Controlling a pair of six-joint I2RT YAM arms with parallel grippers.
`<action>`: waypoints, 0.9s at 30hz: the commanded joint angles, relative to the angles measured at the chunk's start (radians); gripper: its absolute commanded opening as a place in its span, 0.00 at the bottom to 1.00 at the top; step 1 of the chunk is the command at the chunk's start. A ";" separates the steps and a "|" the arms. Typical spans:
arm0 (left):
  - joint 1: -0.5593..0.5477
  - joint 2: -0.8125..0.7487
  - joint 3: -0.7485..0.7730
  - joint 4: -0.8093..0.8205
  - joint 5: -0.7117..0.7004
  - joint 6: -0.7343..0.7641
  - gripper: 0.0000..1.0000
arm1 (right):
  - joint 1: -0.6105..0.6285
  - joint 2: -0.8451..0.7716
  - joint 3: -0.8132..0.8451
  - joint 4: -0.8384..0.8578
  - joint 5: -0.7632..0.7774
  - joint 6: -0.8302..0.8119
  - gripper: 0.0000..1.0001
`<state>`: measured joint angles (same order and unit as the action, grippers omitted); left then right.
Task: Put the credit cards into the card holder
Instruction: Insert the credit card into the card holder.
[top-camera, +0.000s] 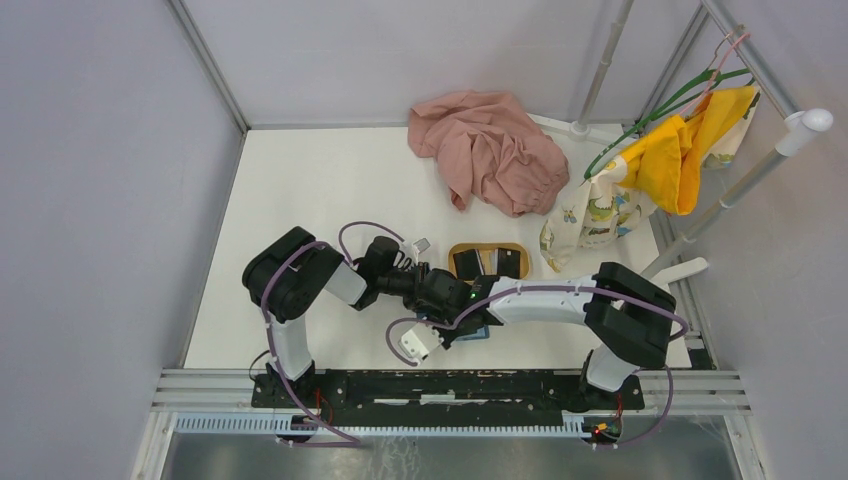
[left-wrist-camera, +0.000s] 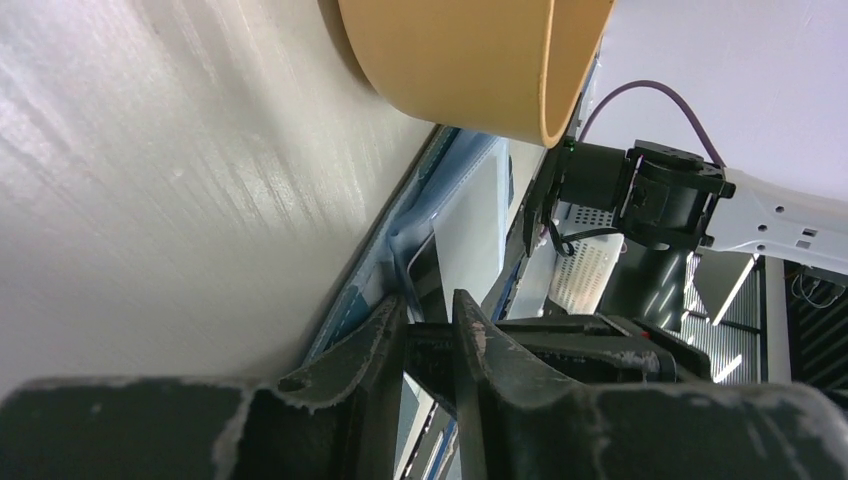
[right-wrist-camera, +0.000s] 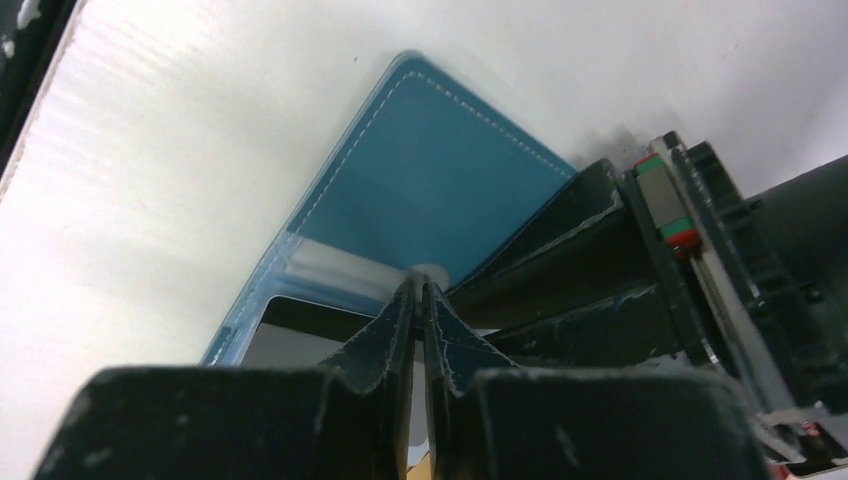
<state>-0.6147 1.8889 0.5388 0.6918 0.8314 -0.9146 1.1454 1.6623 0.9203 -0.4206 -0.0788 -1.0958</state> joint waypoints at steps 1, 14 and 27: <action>-0.007 0.021 -0.002 -0.058 -0.063 0.082 0.34 | -0.029 -0.067 -0.041 -0.029 -0.004 -0.011 0.12; -0.006 -0.033 -0.004 -0.062 -0.083 0.072 0.40 | -0.128 -0.215 -0.052 -0.101 -0.329 0.000 0.23; -0.033 -0.612 -0.136 -0.083 -0.351 0.150 0.45 | -0.687 -0.600 -0.377 0.273 -1.061 0.381 0.82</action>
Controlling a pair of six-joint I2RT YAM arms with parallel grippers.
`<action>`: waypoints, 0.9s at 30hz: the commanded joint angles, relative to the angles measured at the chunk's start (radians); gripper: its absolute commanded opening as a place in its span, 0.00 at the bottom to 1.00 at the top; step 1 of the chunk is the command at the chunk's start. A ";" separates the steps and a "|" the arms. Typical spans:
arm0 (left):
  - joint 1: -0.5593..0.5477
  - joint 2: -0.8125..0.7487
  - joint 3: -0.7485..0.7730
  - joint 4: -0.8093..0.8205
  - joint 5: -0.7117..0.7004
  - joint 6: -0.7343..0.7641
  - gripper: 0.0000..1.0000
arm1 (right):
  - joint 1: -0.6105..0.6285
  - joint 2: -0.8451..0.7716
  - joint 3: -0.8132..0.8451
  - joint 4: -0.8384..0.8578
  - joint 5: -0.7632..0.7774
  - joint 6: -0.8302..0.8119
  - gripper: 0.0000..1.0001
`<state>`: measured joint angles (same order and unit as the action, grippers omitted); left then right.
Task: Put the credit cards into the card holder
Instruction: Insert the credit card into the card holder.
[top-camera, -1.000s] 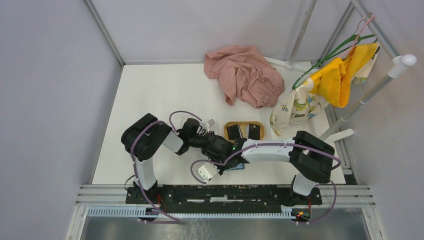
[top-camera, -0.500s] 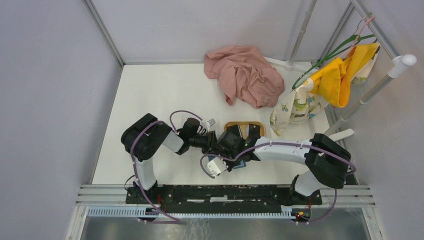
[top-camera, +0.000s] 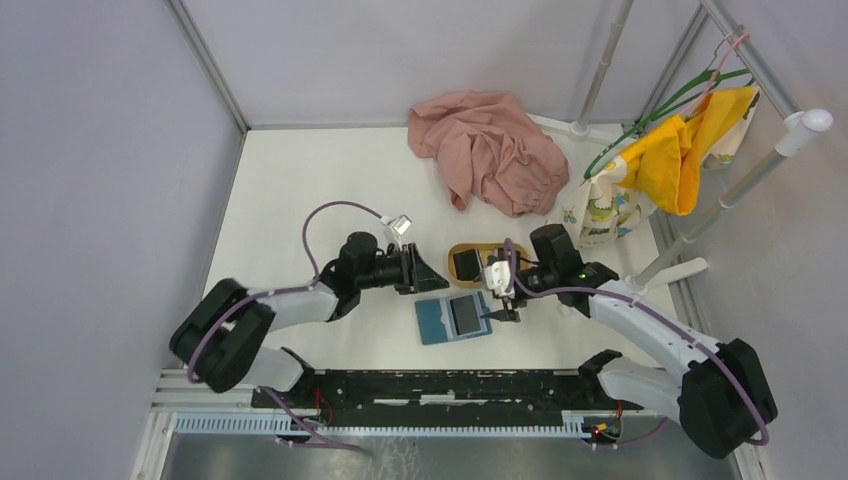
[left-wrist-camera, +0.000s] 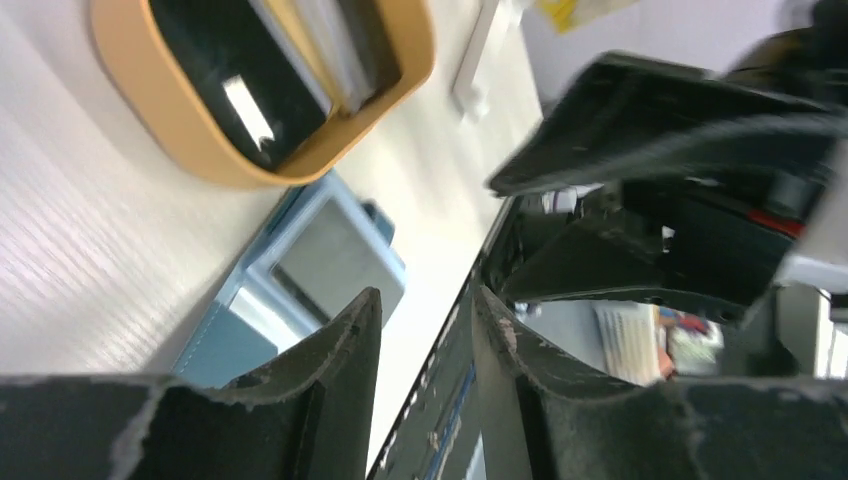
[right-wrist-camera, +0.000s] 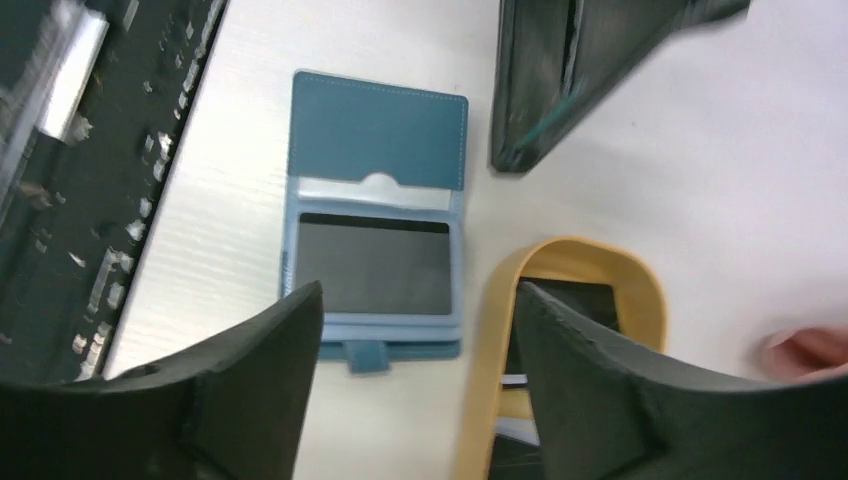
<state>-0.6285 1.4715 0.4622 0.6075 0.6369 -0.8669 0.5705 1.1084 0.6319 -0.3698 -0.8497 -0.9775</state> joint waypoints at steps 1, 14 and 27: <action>-0.025 -0.261 -0.091 -0.007 -0.200 0.116 0.45 | -0.138 -0.050 -0.102 0.256 -0.324 0.322 0.84; -0.032 -0.887 -0.232 -0.415 -0.601 0.054 0.88 | -0.192 0.057 -0.166 0.439 -0.199 0.787 0.78; -0.121 -0.707 -0.336 -0.024 -0.371 -0.011 0.68 | -0.192 0.189 -0.185 0.461 -0.137 0.999 0.65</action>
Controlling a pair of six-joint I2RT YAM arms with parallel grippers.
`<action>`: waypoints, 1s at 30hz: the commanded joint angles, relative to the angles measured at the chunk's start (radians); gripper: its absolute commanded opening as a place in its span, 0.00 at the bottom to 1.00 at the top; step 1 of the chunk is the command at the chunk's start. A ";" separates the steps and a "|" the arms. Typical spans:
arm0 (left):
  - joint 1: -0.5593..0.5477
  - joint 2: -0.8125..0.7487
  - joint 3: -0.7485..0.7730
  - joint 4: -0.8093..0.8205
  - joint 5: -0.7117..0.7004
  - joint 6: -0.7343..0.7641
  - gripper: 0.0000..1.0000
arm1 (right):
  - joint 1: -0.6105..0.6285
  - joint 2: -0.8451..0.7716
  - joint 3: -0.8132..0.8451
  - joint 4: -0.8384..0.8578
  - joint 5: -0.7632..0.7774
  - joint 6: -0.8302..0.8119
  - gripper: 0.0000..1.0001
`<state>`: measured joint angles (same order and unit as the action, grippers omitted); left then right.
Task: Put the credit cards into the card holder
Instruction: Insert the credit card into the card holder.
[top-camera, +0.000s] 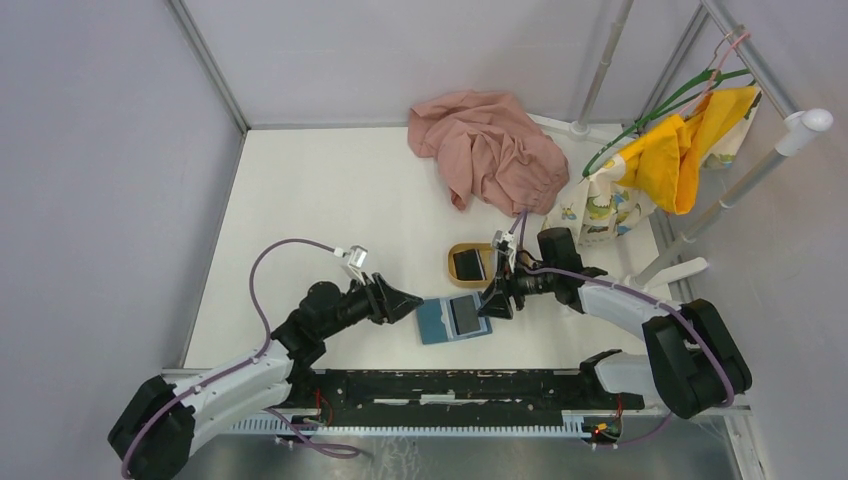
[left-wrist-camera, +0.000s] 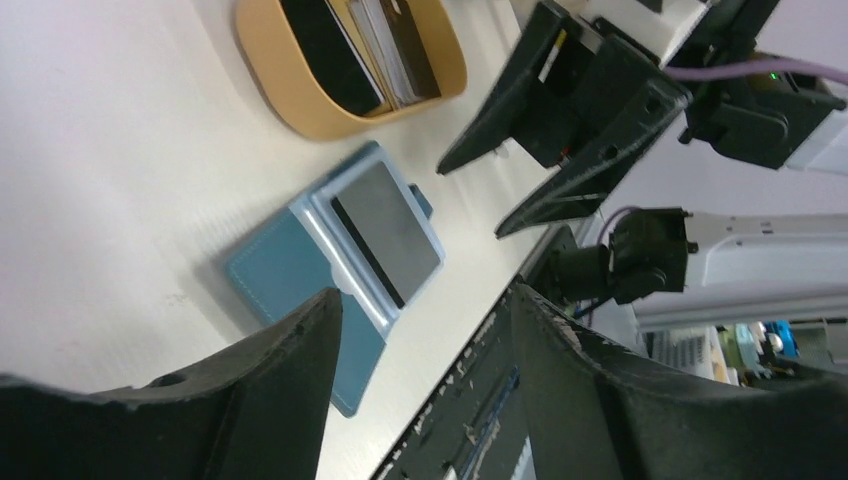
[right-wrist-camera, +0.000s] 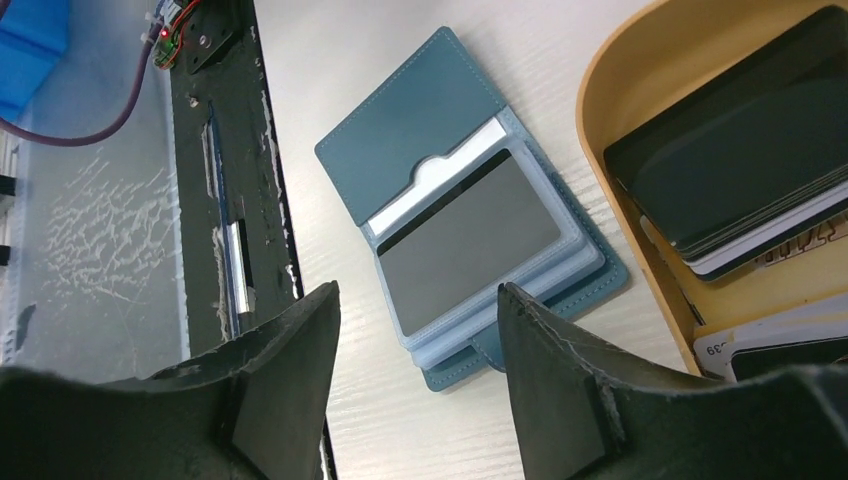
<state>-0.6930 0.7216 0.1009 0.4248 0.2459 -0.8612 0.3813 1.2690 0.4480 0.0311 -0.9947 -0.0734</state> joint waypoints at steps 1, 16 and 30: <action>-0.084 0.065 0.035 0.158 -0.006 -0.005 0.63 | -0.002 0.038 -0.005 0.074 0.001 0.120 0.64; -0.288 0.507 0.200 0.144 -0.220 0.054 0.36 | 0.023 0.115 -0.008 0.088 0.052 0.209 0.44; -0.303 0.709 0.250 0.239 -0.160 0.043 0.38 | 0.037 0.175 0.008 0.081 0.118 0.241 0.47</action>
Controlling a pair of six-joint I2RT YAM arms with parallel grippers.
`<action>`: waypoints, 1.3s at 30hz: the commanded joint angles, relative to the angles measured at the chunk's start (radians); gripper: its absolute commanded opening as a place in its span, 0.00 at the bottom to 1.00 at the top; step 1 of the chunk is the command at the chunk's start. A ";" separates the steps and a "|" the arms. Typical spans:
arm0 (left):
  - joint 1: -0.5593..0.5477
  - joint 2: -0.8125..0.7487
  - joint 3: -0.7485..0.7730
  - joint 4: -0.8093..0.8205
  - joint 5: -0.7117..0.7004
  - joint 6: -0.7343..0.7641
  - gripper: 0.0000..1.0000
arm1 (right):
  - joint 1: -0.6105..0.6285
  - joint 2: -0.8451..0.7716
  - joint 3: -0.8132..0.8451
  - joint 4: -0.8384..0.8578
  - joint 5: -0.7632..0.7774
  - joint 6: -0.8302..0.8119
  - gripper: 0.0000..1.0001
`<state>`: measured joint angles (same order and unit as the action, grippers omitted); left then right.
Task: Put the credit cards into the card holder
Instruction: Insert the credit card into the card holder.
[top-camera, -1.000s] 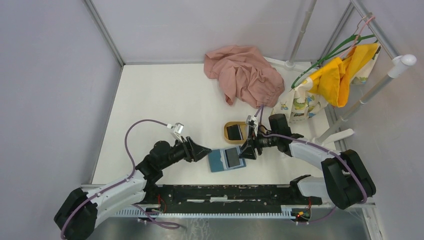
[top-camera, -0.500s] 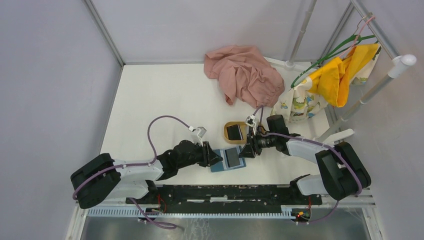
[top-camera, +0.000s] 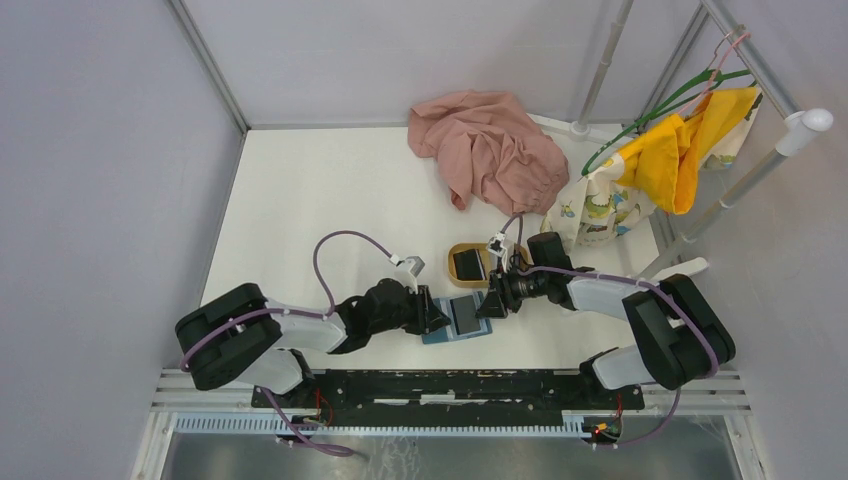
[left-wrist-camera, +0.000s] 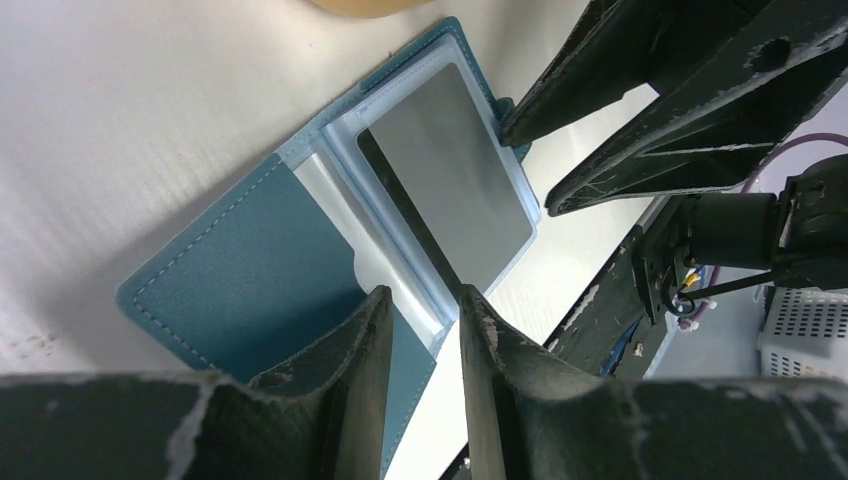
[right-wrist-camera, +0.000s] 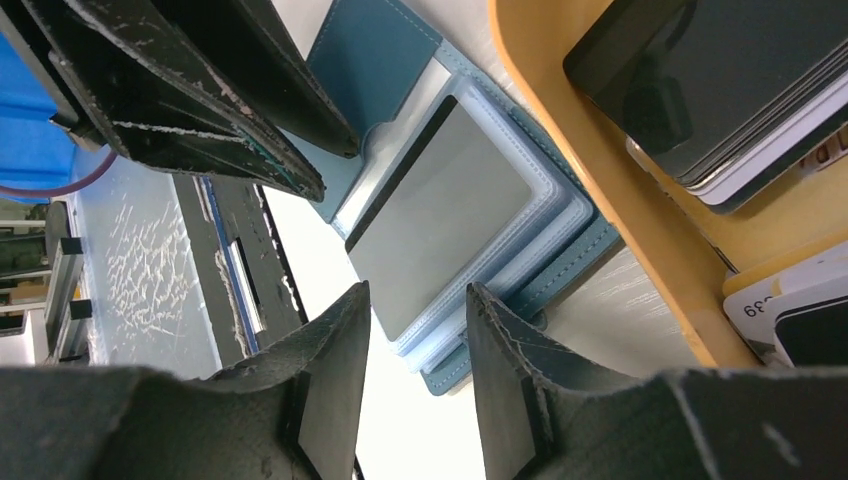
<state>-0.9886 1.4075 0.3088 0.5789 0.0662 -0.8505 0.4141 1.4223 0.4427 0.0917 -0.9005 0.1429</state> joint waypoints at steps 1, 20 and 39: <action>-0.008 0.028 0.044 0.086 0.020 0.033 0.38 | 0.004 0.028 0.014 0.022 0.021 0.028 0.47; -0.008 0.105 0.067 0.122 0.062 0.028 0.45 | 0.004 0.043 -0.001 0.143 -0.127 0.153 0.48; -0.008 0.121 0.061 0.163 0.078 -0.001 0.75 | 0.010 0.078 -0.023 0.276 -0.184 0.238 0.24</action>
<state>-0.9909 1.5124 0.3485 0.6922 0.1421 -0.8513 0.4164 1.4906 0.4255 0.3012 -1.0554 0.3626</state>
